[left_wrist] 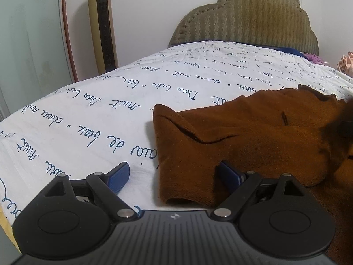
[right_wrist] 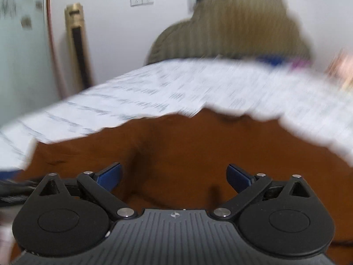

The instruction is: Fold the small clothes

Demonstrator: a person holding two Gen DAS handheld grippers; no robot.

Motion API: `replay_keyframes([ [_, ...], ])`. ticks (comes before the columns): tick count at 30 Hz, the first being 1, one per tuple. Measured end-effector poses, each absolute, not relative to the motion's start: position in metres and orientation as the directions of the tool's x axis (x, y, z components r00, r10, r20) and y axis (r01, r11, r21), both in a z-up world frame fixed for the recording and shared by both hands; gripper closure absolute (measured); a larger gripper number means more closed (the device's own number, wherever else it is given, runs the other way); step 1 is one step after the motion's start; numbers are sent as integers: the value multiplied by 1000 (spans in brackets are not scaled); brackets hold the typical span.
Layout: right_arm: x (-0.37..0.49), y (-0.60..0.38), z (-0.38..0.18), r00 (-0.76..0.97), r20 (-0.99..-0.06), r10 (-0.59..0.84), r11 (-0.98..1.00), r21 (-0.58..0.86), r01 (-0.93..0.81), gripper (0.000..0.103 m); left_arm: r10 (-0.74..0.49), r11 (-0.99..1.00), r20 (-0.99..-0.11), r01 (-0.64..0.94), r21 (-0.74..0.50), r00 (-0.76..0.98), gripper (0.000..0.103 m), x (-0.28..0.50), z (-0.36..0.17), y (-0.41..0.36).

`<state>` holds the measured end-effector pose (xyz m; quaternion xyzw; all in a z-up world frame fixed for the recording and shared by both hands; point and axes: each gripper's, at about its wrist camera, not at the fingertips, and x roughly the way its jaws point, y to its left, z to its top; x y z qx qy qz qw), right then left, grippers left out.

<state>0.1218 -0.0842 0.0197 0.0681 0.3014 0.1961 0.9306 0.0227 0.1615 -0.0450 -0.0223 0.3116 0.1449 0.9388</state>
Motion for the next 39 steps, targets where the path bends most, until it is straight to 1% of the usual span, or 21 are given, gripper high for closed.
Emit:
replay_keyframes([
  [2, 133, -99, 15, 680, -527, 510, 856, 391, -338, 13, 259, 957, -591, -286, 50, 764, 14, 23, -45, 161],
  [3, 139, -105, 12, 658, -515, 550, 826, 454, -335, 17, 257, 957, -592, -286, 47, 764, 13, 23, -45, 162],
  [4, 139, -108, 11, 645, -505, 573, 806, 491, -331, 20, 255, 957, -592, -286, 43, 764, 13, 23, -45, 162],
  [8, 142, -112, 6, 605, -502, 618, 760, 578, -296, 26, 261, 953, -575, -302, 24, 776, 13, 18, -41, 163],
  [10, 138, -117, 5, 605, -499, 620, 750, 603, -272, 32, 277, 950, -543, -312, 28, 793, 13, 10, -34, 159],
  [12, 136, -128, 6, 615, -489, 619, 735, 637, -234, 33, 263, 957, -512, -288, 32, 817, 13, 2, -25, 151],
  [15, 132, -151, -1, 640, -483, 598, 703, 700, -129, 36, 223, 973, -482, -224, 57, 847, 13, -5, -13, 134],
  [17, 127, -164, -6, 633, -448, 632, 646, 755, -110, 37, 203, 979, -463, -187, 80, 863, 13, -10, -8, 121],
  [20, 115, -175, -15, 591, -393, 704, 550, 828, -105, 38, 171, 985, -462, -138, 106, 870, 12, -13, -6, 105],
  [24, 100, -175, -23, 517, -349, 782, 459, 883, -97, 38, 154, 986, -471, -108, 124, 869, 12, -14, -10, 93],
  [26, 98, -167, -26, 477, -348, 807, 442, 892, -97, 37, 152, 986, -475, -103, 128, 867, 12, -14, -11, 90],
  [27, 99, -162, -25, 470, -365, 804, 459, 883, -99, 38, 153, 986, -479, -103, 128, 865, 12, -13, -12, 89],
  [29, 103, -152, -22, 479, -388, 787, 489, 866, -102, 38, 152, 987, -485, -105, 123, 861, 12, -13, -12, 89],
  [31, 106, -149, -18, 513, -374, 773, 485, 869, -98, 38, 150, 987, -485, -103, 121, 862, 12, -13, -12, 90],
  [34, 105, -147, -9, 566, -352, 746, 509, 849, -142, 38, 158, 986, -482, -110, 128, 862, 12, -15, -12, 92],
  [39, 112, -147, -5, 587, -342, 734, 520, 839, -161, 38, 153, 988, -499, -122, 93, 853, 12, -12, -13, 98],
])
